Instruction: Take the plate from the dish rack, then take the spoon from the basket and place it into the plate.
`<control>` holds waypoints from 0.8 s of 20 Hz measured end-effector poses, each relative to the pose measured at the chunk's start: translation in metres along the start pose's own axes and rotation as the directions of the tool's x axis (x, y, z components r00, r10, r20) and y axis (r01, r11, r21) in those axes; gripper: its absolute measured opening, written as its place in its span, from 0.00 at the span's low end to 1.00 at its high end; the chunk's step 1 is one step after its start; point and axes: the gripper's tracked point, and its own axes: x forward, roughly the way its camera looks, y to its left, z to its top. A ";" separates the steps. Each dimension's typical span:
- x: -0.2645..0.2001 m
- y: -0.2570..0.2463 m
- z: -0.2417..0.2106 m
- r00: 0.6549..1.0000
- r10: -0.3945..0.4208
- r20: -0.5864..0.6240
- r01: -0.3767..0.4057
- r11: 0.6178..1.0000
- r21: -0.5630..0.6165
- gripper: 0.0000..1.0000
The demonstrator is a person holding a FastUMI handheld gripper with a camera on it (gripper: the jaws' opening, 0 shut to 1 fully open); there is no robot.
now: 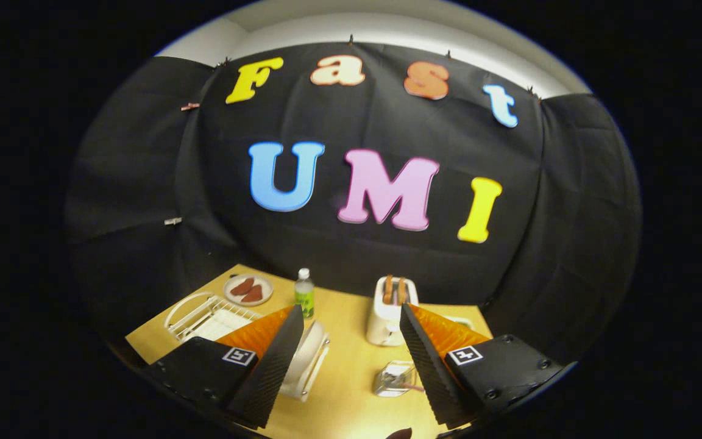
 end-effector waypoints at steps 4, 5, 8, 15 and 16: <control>0.063 0.027 -0.053 0.974 -0.003 -0.226 0.015 0.999 0.051 0.96; 0.076 0.031 -0.068 0.963 -0.017 -0.268 0.030 0.998 0.046 0.95; 0.107 0.033 -0.109 0.924 -0.075 -0.374 0.085 0.996 0.009 0.93; 0.145 0.031 -0.161 0.850 -0.185 -0.493 0.221 0.975 0.015 0.46; 0.149 0.025 -0.160 0.848 -0.234 -0.475 0.256 0.966 -0.019 0.42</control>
